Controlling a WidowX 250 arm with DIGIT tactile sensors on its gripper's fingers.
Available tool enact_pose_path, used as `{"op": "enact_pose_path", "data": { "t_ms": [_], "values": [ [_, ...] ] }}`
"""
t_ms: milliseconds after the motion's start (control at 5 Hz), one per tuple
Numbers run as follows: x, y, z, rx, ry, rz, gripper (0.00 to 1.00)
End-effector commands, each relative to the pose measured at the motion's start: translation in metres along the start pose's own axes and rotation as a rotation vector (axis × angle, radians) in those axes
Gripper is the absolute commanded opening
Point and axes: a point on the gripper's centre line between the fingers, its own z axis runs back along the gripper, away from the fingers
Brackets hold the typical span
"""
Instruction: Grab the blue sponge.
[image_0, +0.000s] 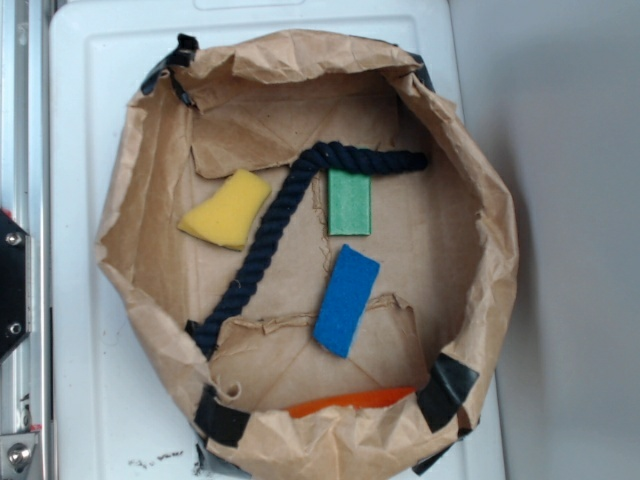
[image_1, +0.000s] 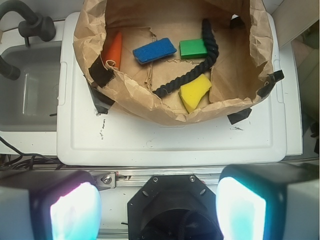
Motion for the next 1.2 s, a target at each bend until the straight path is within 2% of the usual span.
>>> {"op": "enact_pose_path", "data": {
  "t_ms": [0, 200, 400, 600, 1000],
  "values": [
    [0.000, 0.000, 0.000, 0.000, 0.000, 0.000, 1.00],
    [0.034, -0.009, -0.009, 0.019, 0.006, 0.099, 1.00],
    [0.069, -0.009, -0.020, 0.043, 0.047, 0.216, 1.00],
    [0.099, 0.001, -0.024, 0.077, 0.009, 0.438, 1.00],
    [0.099, 0.001, -0.024, 0.077, 0.009, 0.438, 1.00]
  ]
}}
